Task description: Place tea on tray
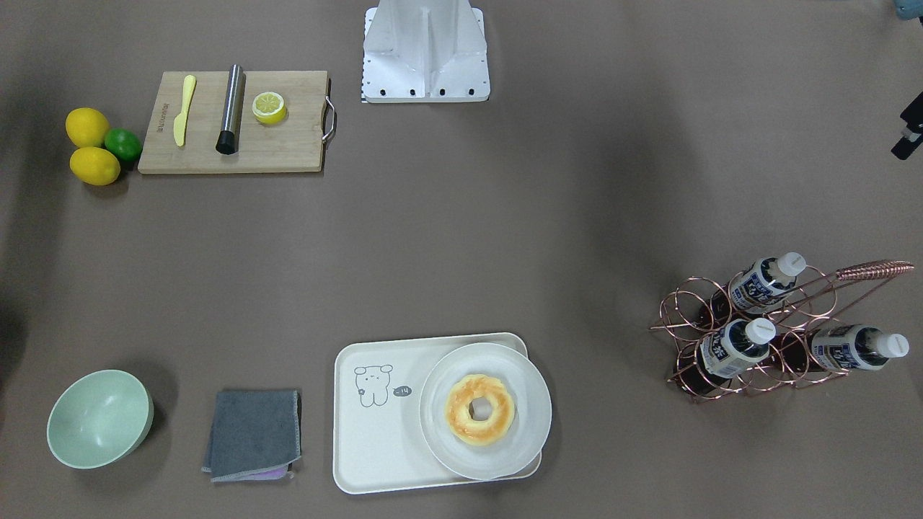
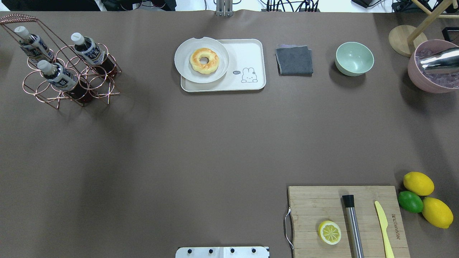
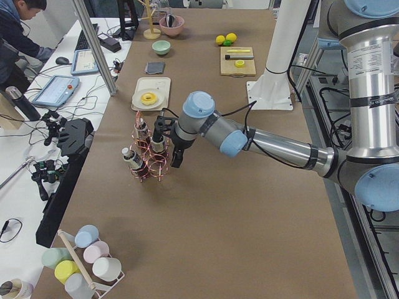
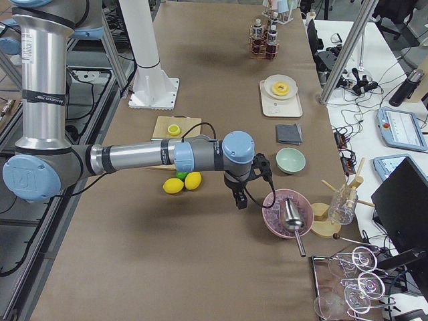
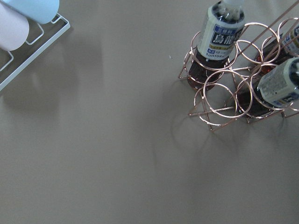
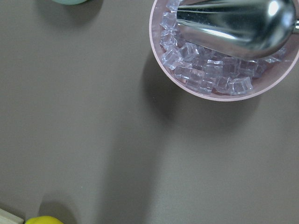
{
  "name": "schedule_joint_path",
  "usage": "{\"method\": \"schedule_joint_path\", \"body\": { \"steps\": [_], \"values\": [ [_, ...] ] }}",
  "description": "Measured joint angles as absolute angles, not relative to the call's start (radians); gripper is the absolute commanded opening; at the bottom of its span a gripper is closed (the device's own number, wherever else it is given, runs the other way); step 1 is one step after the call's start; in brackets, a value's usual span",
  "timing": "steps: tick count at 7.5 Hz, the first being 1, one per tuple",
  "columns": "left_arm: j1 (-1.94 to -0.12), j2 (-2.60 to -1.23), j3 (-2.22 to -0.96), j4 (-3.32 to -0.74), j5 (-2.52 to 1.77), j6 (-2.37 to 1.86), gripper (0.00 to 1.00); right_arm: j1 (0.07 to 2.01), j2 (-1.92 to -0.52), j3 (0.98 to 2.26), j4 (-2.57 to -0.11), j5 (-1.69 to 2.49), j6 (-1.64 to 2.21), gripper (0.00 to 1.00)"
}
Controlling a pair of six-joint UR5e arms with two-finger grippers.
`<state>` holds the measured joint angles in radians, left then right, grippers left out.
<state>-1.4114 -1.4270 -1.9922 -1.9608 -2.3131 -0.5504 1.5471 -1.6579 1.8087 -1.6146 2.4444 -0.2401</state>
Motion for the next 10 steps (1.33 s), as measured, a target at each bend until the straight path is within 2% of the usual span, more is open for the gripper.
{"method": "schedule_joint_path", "body": {
  "steps": [3,6,9,10],
  "values": [
    [-1.216,-1.565,-1.994,-1.918,-2.144,-0.739,0.93,1.54,-1.649,1.81,-1.612,2.441,-0.238,1.0],
    [-1.142,-1.7,-1.92,-1.846,-2.073,-0.756,0.82,1.539,-1.648,1.81,-1.612,2.439,-0.235,1.0],
    [-1.105,-1.738,-1.876,-1.845,-2.053,-0.747,0.67,1.538,-1.648,1.806,-1.612,2.436,-0.235,1.0],
    [-1.104,-1.739,-1.869,-1.846,-2.052,-0.731,0.67,1.538,-1.649,1.806,-1.612,2.437,-0.235,1.0]
  ]
}}
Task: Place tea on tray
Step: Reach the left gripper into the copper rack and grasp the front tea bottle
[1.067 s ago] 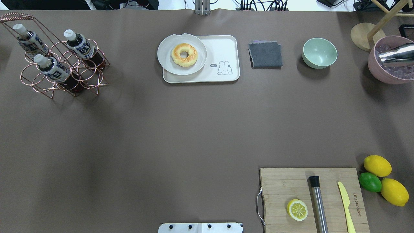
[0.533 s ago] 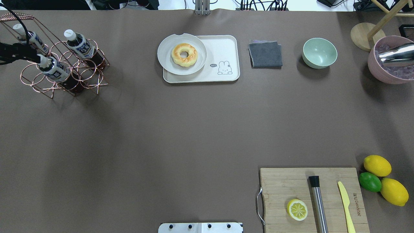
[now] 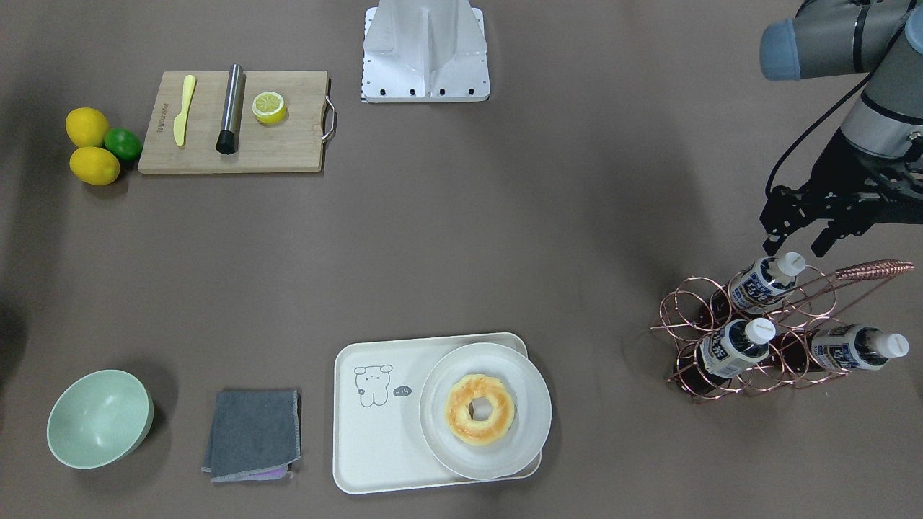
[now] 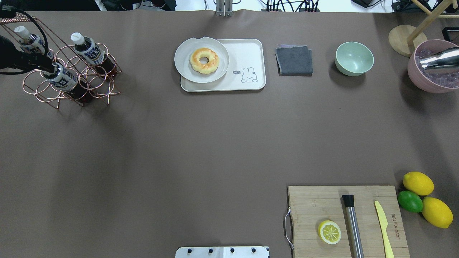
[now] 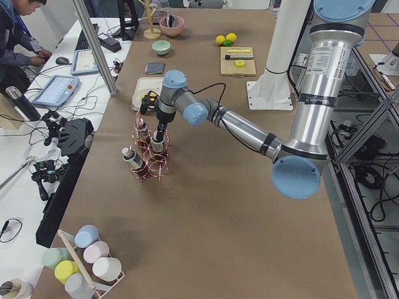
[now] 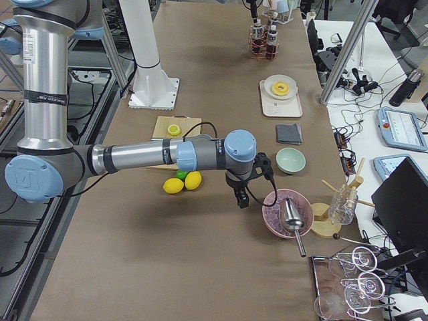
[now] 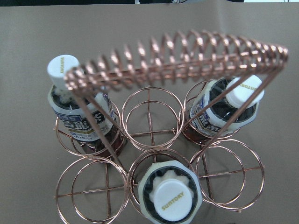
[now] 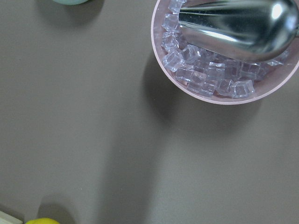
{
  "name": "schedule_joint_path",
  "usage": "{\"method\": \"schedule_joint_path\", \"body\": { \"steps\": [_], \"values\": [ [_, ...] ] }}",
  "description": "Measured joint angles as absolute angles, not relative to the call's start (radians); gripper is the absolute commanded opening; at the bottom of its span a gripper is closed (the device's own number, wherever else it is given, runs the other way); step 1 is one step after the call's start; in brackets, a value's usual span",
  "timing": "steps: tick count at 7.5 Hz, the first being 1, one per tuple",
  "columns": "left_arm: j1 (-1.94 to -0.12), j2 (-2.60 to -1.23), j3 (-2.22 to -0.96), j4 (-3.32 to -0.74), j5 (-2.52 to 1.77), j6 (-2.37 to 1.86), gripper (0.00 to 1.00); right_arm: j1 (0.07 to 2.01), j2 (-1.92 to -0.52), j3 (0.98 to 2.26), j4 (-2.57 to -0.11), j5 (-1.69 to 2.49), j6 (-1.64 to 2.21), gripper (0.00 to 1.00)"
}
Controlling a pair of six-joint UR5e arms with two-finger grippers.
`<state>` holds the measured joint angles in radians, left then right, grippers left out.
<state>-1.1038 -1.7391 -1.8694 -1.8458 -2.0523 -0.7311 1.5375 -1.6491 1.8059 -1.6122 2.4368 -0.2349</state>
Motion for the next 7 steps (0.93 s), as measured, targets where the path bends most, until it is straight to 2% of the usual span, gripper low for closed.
{"method": "schedule_joint_path", "body": {
  "steps": [3,4,6,7],
  "values": [
    [-1.102,-1.758,-1.838,-1.848,-2.052,-0.709,0.67,1.532,-1.652,1.806,-1.612,2.439,-0.235,1.0],
    [-1.102,-1.768,-1.828,-1.848,-2.052,-0.708,0.6,1.529,-1.652,1.806,-1.612,2.439,-0.235,1.0],
    [-1.102,-1.785,-1.814,-1.847,-2.052,-0.708,0.09,1.527,-1.652,1.806,-1.612,2.439,-0.235,1.0],
    [-1.102,-1.785,-1.812,-1.847,-2.052,-0.708,0.0,1.526,-1.652,1.806,-1.612,2.439,-0.235,1.0]
  ]
}}
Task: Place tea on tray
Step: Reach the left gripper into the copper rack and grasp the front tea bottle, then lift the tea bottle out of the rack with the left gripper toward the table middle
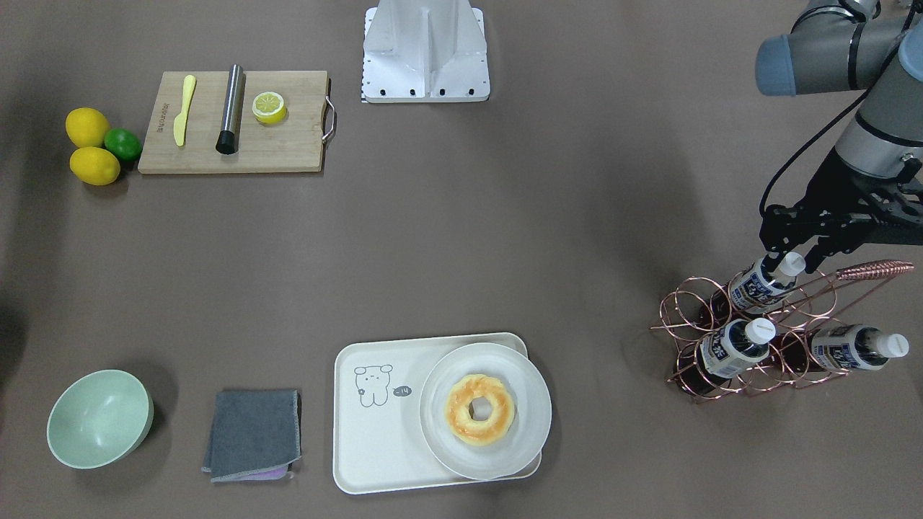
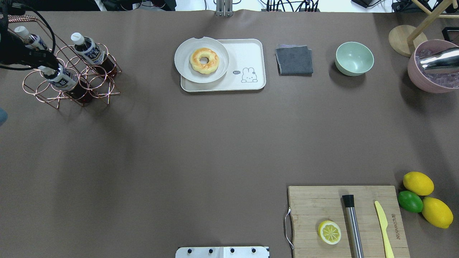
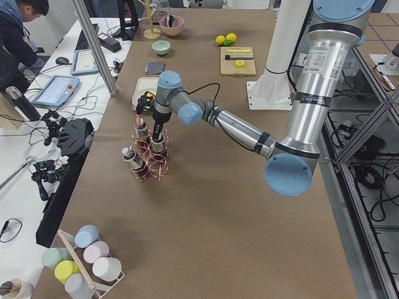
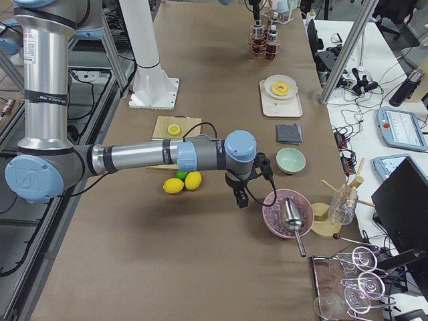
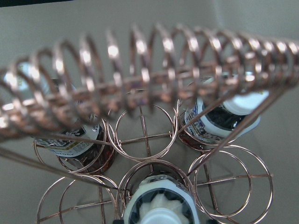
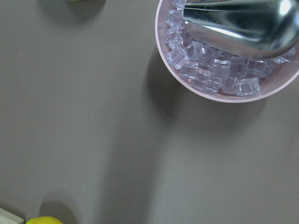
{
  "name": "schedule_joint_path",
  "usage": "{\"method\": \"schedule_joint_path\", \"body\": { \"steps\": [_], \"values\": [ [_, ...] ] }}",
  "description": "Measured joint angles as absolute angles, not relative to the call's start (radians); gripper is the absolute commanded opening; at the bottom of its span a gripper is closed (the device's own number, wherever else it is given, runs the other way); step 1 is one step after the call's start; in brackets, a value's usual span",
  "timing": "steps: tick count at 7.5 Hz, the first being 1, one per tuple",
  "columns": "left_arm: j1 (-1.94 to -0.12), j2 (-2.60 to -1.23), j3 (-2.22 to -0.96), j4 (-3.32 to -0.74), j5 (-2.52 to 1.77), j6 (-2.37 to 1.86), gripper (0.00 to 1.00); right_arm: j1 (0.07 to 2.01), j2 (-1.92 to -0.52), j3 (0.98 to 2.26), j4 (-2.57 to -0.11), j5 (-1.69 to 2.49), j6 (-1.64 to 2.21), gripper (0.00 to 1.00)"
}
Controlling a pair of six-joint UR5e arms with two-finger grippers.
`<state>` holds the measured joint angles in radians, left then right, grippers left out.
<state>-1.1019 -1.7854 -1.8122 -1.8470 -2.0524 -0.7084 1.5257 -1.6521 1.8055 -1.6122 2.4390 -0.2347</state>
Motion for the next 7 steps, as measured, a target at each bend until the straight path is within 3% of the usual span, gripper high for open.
{"method": "schedule_joint_path", "body": {
  "steps": [4,7],
  "values": [
    [-1.113,-1.787,-1.823,-1.838,-2.055,-0.697,0.0,1.523,-1.652,1.807,-1.612,2.44,-0.234,1.0],
    [-1.21,-1.819,-1.932,-1.643,-2.07,-0.567,0.0,1.521,-1.652,1.807,-1.613,2.441,-0.233,1.0]
  ]
}}
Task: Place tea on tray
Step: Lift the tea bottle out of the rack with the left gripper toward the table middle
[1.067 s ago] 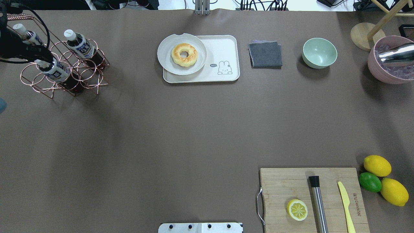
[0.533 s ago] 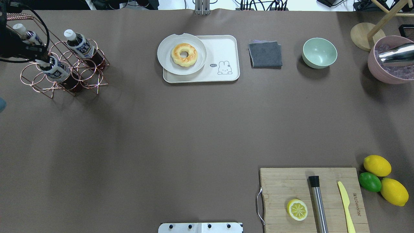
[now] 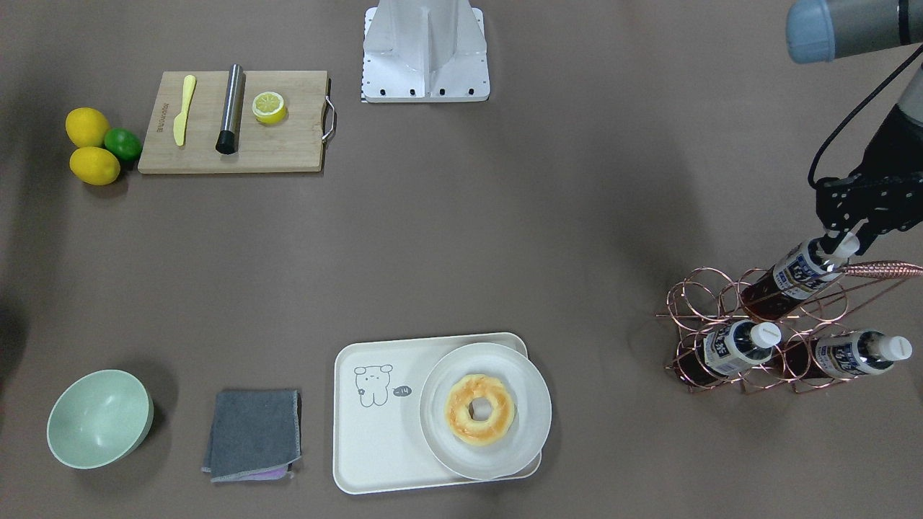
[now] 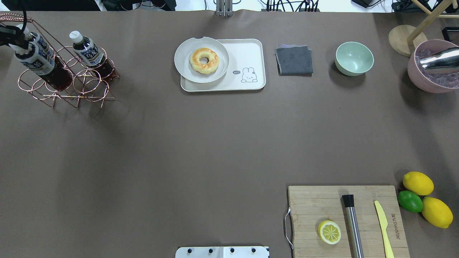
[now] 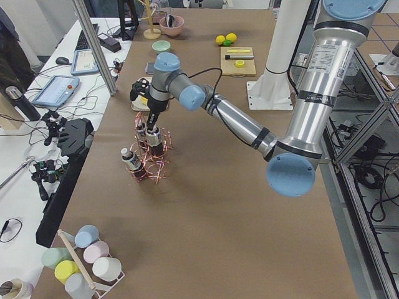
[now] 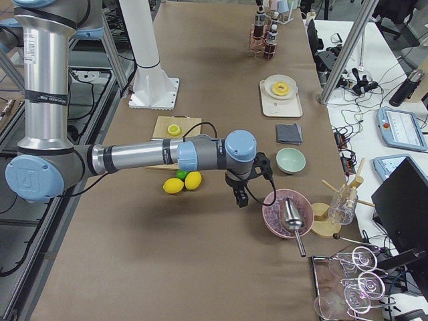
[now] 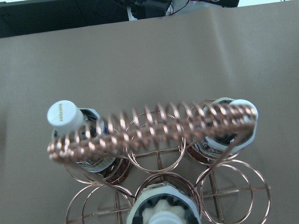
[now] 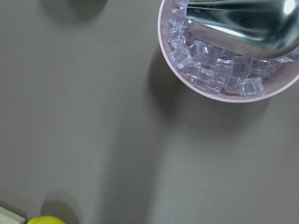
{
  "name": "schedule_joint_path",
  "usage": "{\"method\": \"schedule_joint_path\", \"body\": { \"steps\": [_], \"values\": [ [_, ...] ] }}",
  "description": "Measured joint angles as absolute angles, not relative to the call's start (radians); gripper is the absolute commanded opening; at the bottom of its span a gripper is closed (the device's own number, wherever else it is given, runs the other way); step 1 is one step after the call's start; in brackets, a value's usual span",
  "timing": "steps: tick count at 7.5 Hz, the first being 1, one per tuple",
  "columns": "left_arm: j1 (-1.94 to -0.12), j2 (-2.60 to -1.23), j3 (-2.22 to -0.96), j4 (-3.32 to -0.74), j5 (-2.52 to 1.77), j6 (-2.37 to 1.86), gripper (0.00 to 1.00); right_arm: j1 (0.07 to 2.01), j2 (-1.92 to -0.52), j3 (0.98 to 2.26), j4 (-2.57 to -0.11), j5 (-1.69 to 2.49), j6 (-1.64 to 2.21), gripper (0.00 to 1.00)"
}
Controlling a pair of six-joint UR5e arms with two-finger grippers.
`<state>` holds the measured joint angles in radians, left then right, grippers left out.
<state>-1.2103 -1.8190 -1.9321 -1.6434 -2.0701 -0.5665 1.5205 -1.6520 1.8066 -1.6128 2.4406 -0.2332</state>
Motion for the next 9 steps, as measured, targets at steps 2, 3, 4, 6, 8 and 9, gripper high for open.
{"method": "schedule_joint_path", "body": {
  "steps": [2,3,4,6,8,9],
  "values": [
    [-1.242,-1.899,-2.047,-1.396,-2.102,-0.548,0.0,1.513,-1.652,1.806,-1.614,2.441,-0.233,1.0],
    [-1.242,-1.962,-2.108,-1.242,-2.108,-0.56,0.0,1.512,-1.652,1.806,-1.614,2.441,-0.233,1.0],
    [-1.226,-2.033,-2.153,-1.114,-2.111,-0.609,0.0,1.51,-1.652,1.806,-1.614,2.441,-0.233,1.0],
    [-1.109,-2.136,-2.197,-1.017,-2.104,-0.81,0.0,1.506,-1.648,1.806,-1.614,2.441,-0.233,1.0],
    [-0.919,-2.286,-2.148,-1.003,-2.043,-1.084,0.0,1.502,-1.644,1.806,-1.612,2.44,-0.233,1.0],
    [-0.809,-2.36,-2.091,-1.004,-1.973,-1.192,0.0,1.498,-1.642,1.806,-1.612,2.439,-0.233,1.0]
  ]
}}
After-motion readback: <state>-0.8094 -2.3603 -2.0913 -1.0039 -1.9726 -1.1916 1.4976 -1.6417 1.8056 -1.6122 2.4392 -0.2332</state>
